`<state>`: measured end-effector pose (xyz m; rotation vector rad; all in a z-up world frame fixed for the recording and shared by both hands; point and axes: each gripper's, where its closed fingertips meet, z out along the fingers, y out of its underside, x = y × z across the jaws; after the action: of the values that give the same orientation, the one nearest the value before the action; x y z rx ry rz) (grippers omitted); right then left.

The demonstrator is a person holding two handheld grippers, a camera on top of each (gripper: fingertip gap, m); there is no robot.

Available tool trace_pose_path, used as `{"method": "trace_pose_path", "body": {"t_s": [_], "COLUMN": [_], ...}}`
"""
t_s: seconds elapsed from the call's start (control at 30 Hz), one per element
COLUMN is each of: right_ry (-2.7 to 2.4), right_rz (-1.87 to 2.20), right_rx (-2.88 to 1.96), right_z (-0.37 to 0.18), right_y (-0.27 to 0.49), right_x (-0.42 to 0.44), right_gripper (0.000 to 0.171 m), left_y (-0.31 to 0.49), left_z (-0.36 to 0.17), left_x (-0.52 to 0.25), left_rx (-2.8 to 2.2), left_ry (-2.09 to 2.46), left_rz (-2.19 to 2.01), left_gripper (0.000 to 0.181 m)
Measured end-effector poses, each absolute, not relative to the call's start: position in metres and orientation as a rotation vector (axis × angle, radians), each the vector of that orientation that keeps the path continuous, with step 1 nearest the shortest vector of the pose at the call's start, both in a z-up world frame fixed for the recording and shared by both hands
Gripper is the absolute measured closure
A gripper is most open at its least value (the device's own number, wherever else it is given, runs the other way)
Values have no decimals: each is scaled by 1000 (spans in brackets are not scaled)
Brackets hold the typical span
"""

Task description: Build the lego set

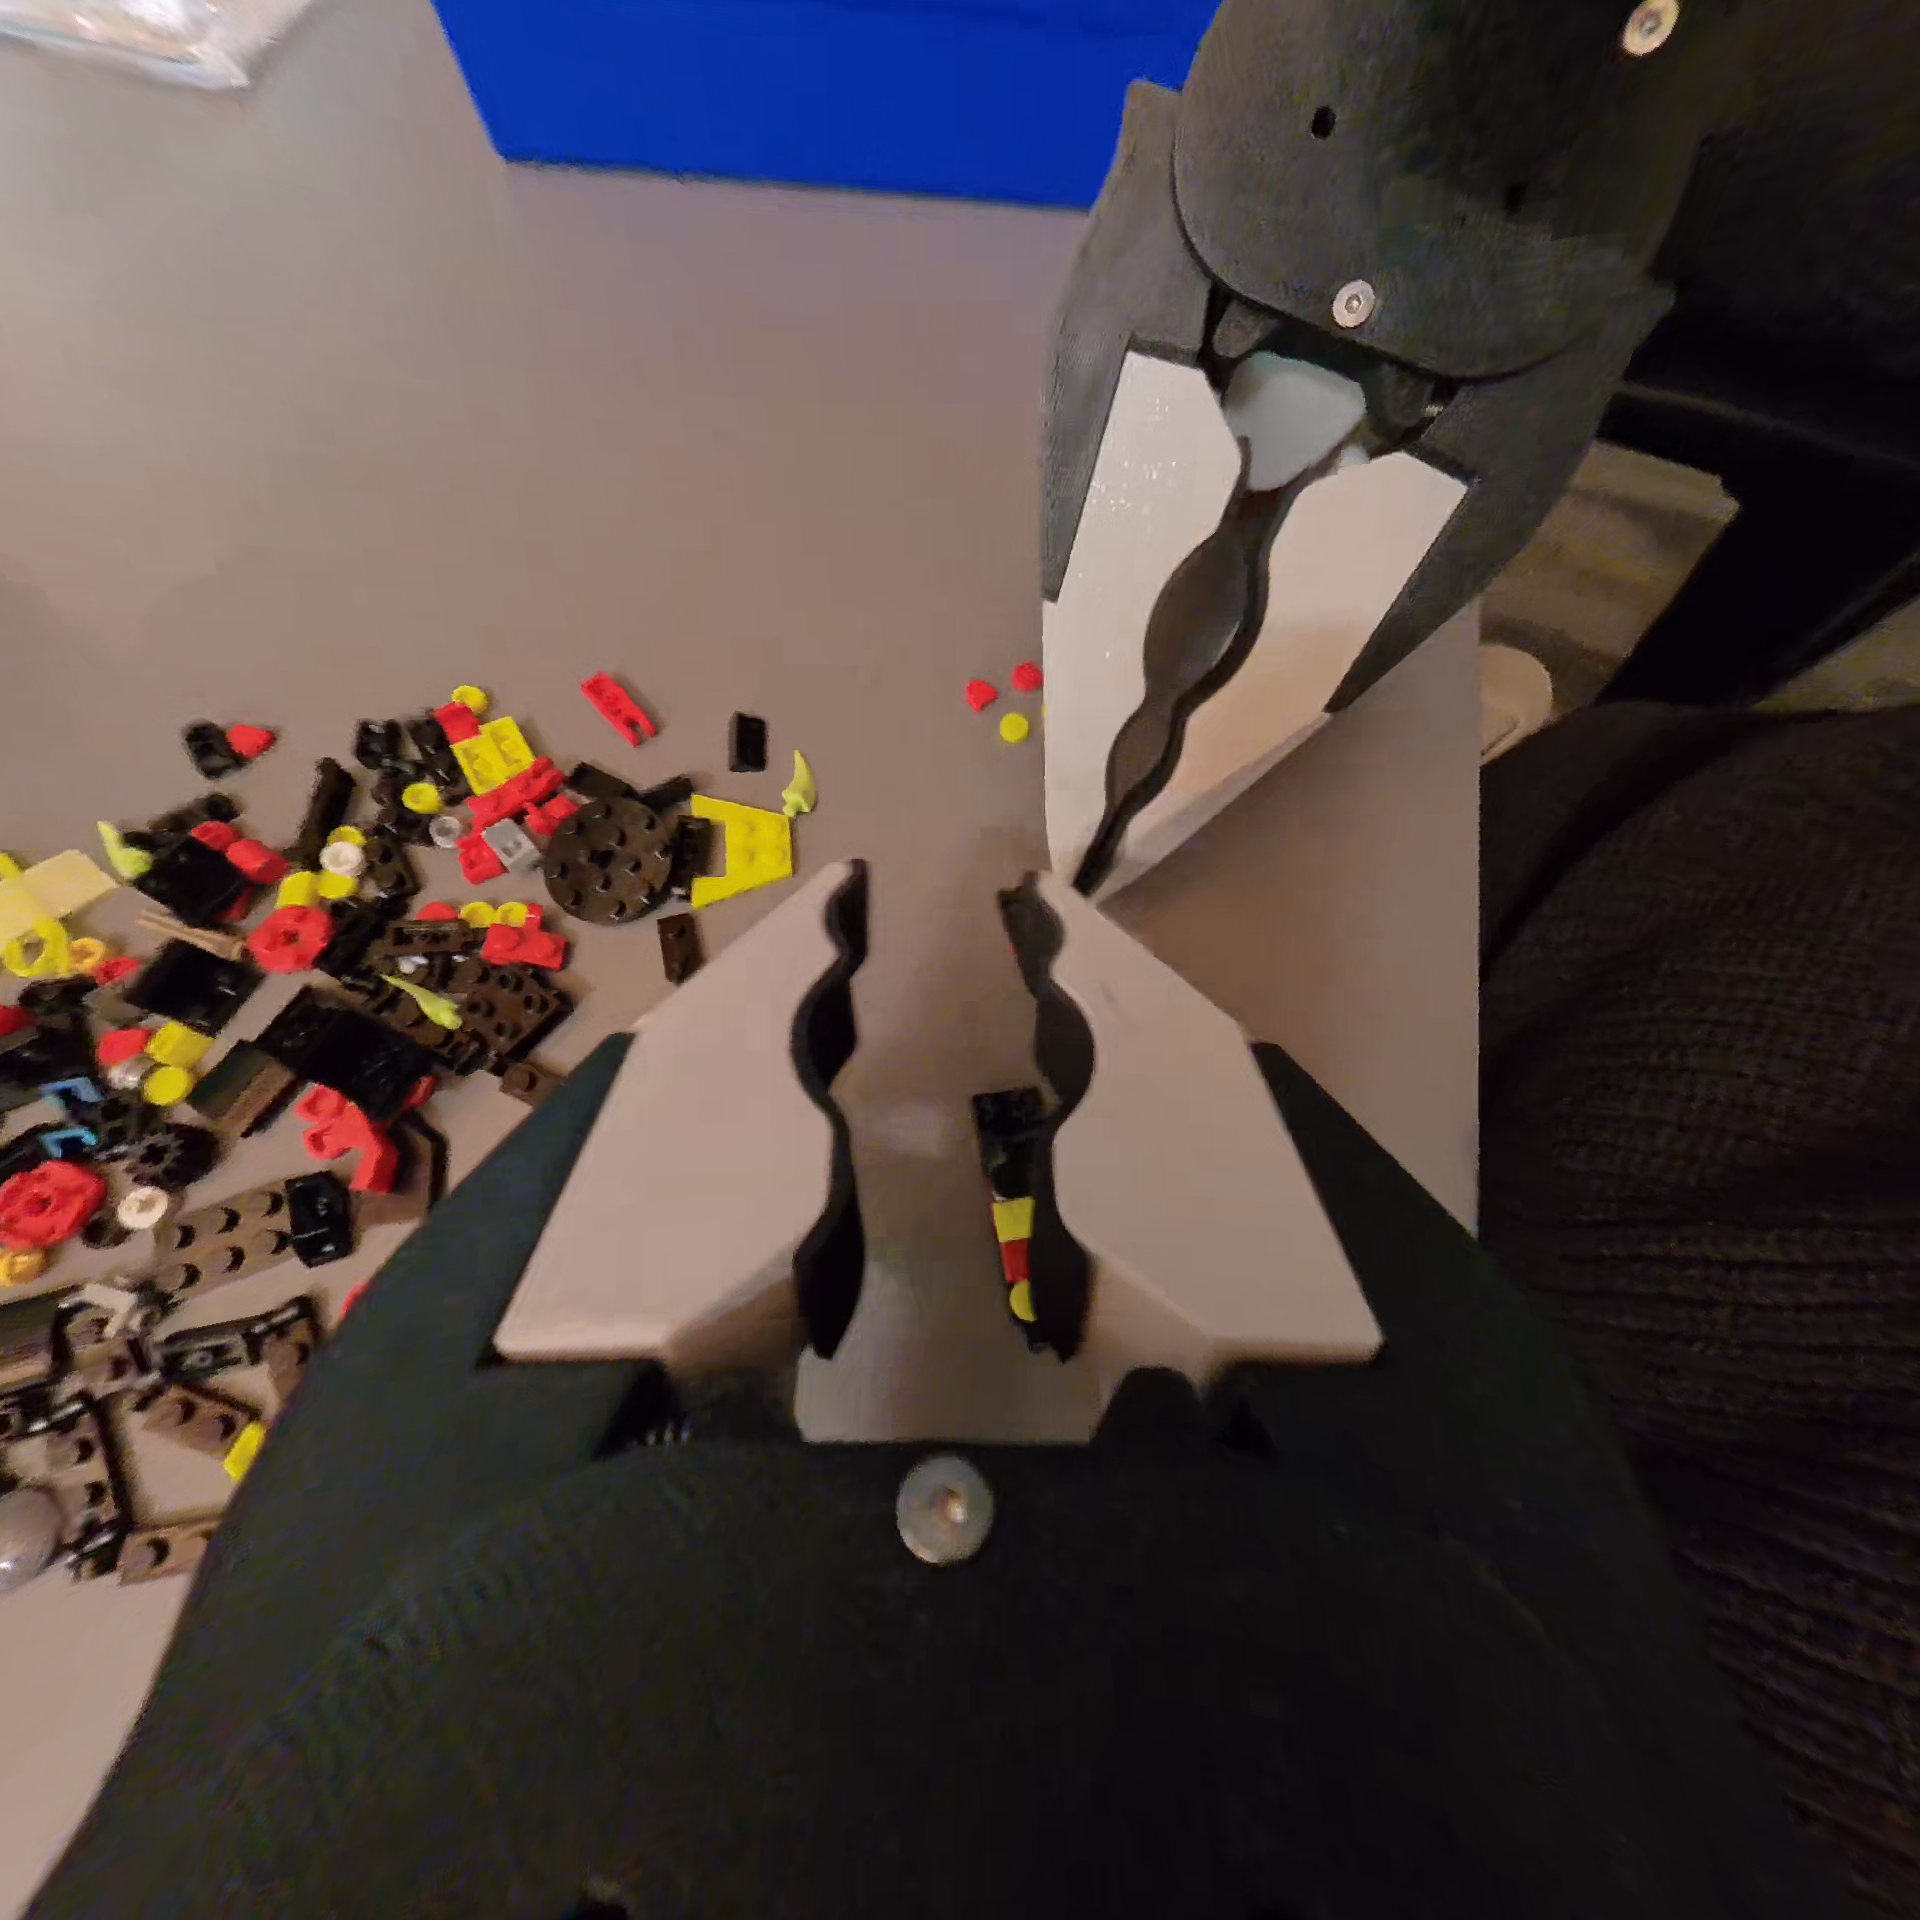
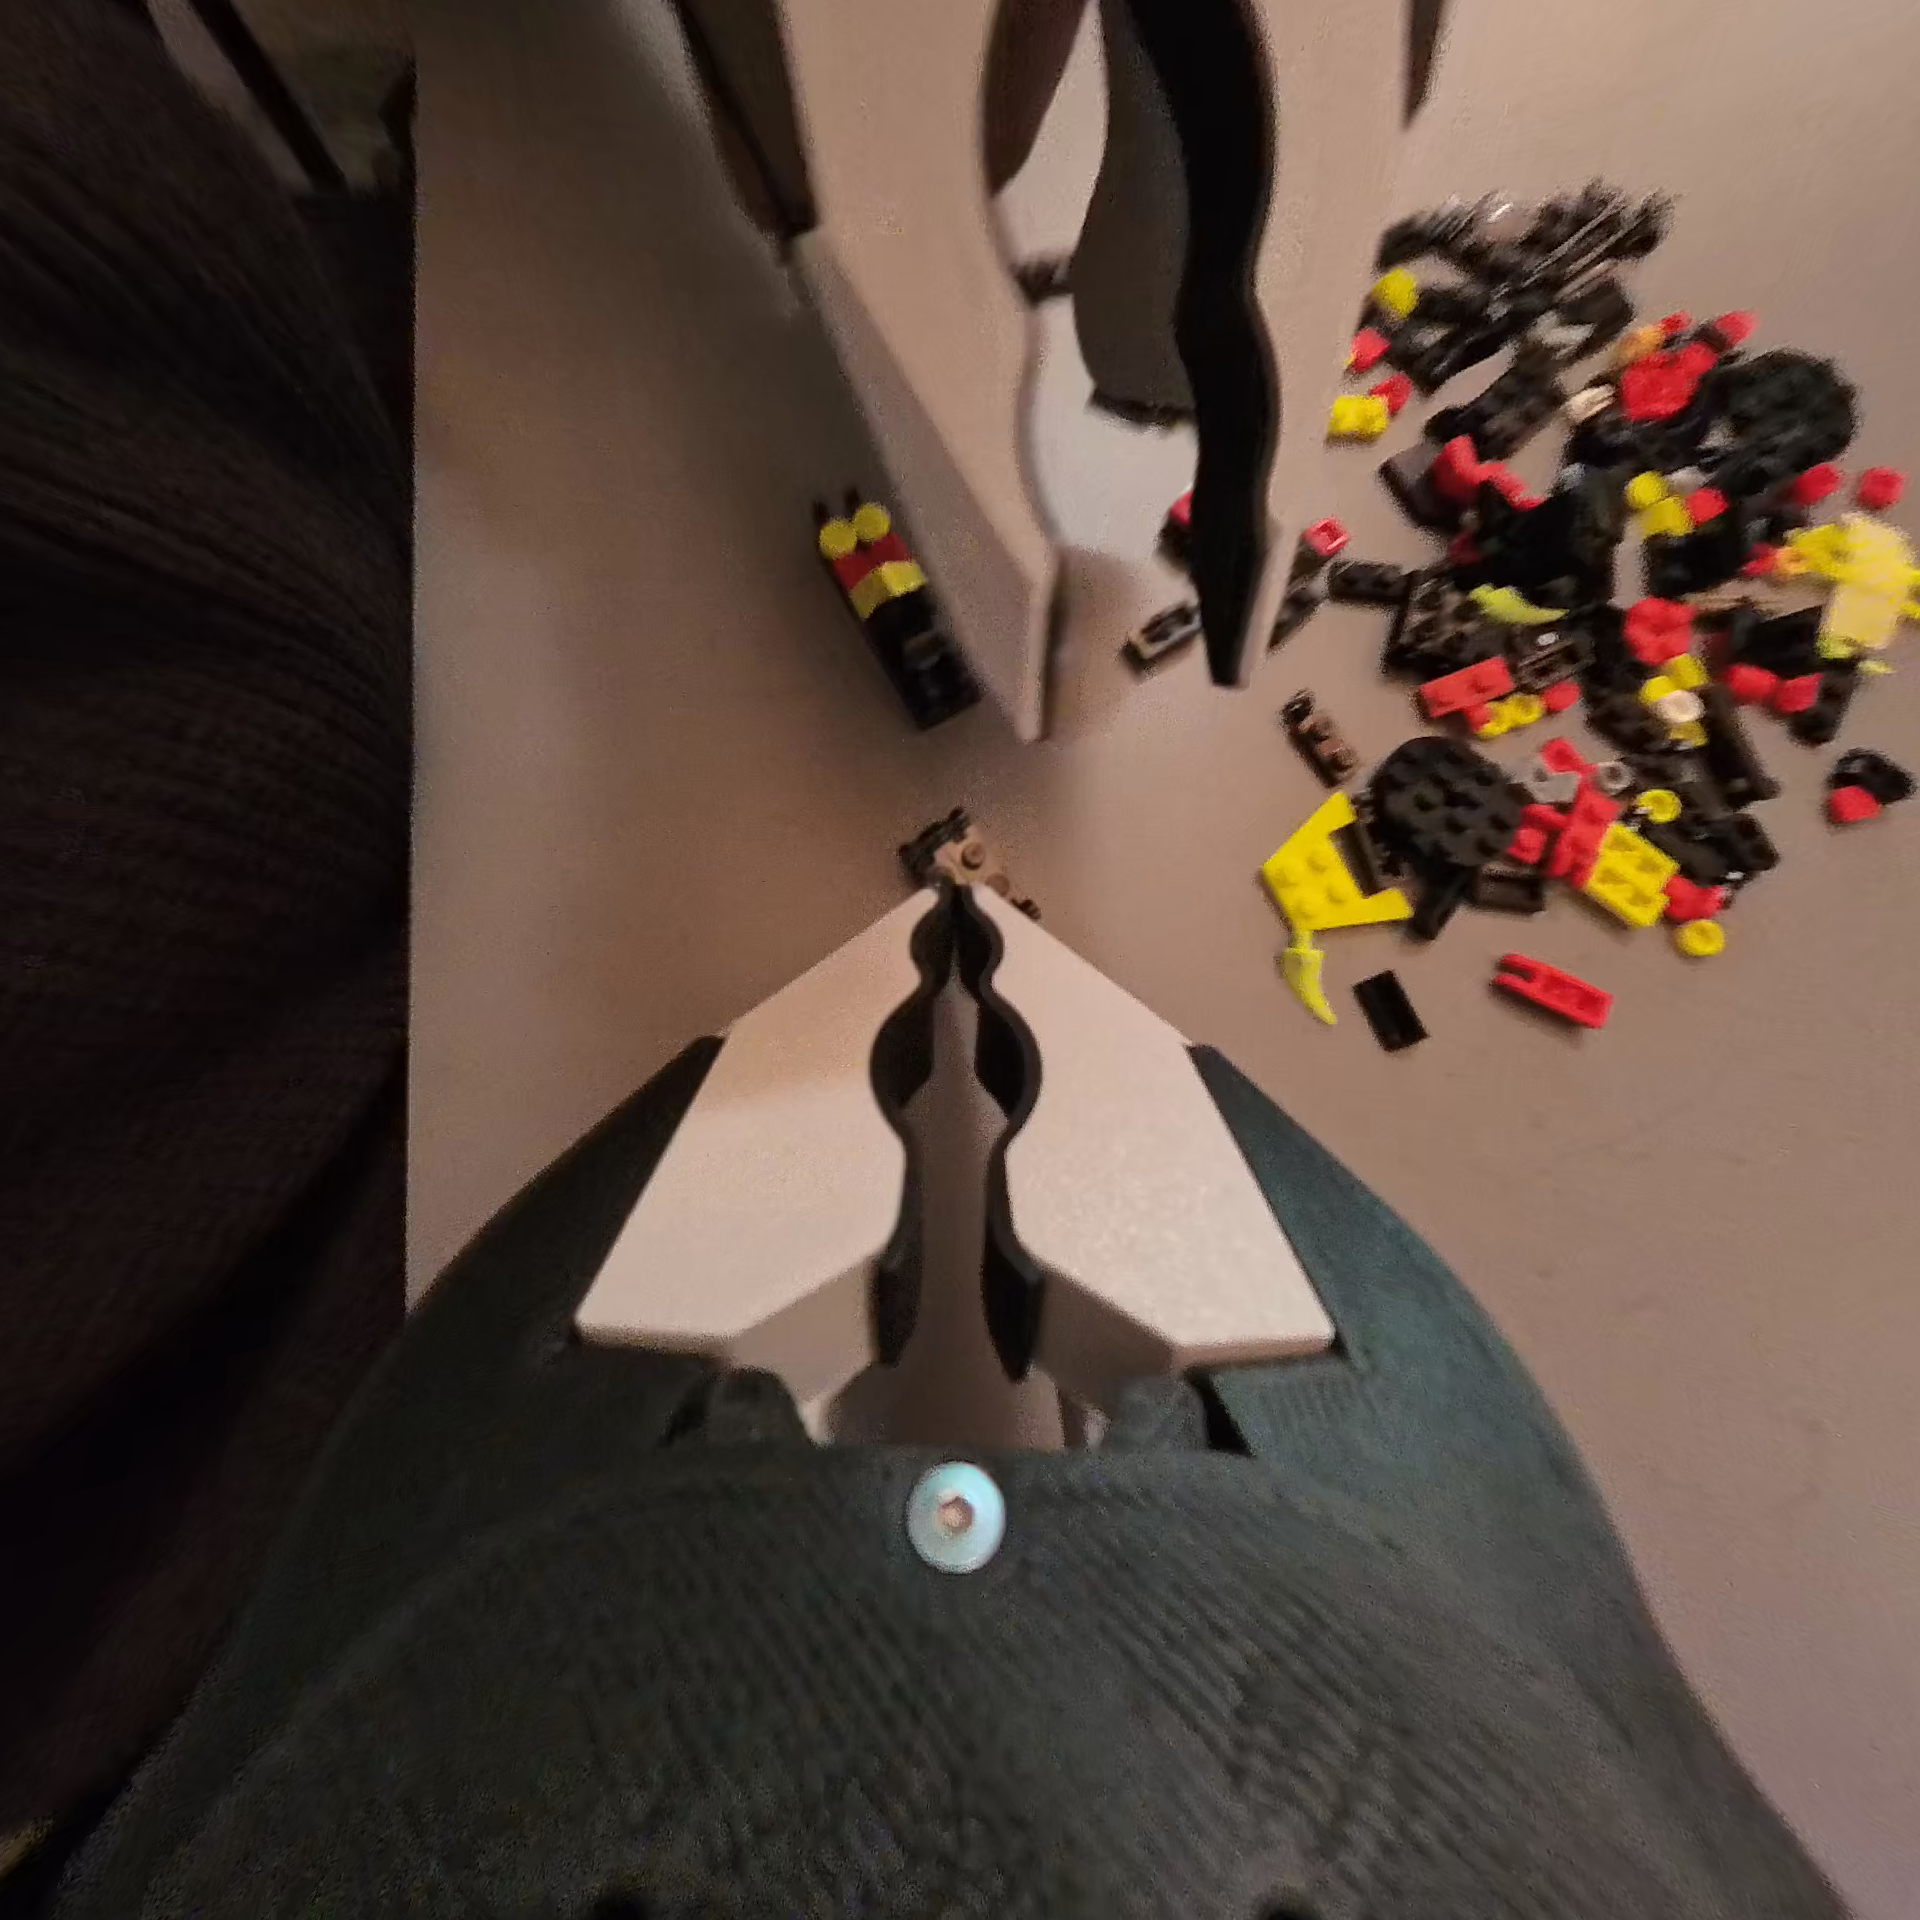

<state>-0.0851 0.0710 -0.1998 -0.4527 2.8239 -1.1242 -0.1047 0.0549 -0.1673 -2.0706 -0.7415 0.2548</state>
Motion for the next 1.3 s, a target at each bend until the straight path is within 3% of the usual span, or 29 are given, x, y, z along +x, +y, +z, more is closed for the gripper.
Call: {"method": "trace_pose_path", "body": {"t_s": [0.03,0.07,0.27,0.37,0.67,0.87,1.03,1.13,1.3], "right_ry": [2795,2751,2530,2613,2930,2823,2544,2286,1875], "right_rz": [-1177,-1227,-1359,-1323,-1039,-1033,-1197,-1289,-1186], "right_rx": [-421,-377,-147,-225,-397,-285,-130,-32,66], "right_z": [-191,-182,-152,-163,-211,-209,-172,-142,-117], "right_y": [69,68,75,76,64,64,58,61,75], "right_x": [-86,-87,-104,-105,-91,-87,-81,-79,-69], "right_gripper": [171,171,171,150,111,143,144,144,144], "left_y": [55,53,41,42,42,44,50,57,72], "left_z": [-161,-156,-158,-170,-178,-176,-162,-144,-127], "left_x": [-105,-105,-108,-107,-110,-108,-102,-91,-74], "left_rx": [-2041,-2025,-2079,-2123,-2129,-2113,-2034,-1967,-1925], "left_ry": [-711,-669,-470,-481,-505,-497,-432,-325,-185], "left_rz": [288,342,603,555,548,534,515,519,584], "left_gripper": [140,139,141,145,152,152,144,165,159]}}
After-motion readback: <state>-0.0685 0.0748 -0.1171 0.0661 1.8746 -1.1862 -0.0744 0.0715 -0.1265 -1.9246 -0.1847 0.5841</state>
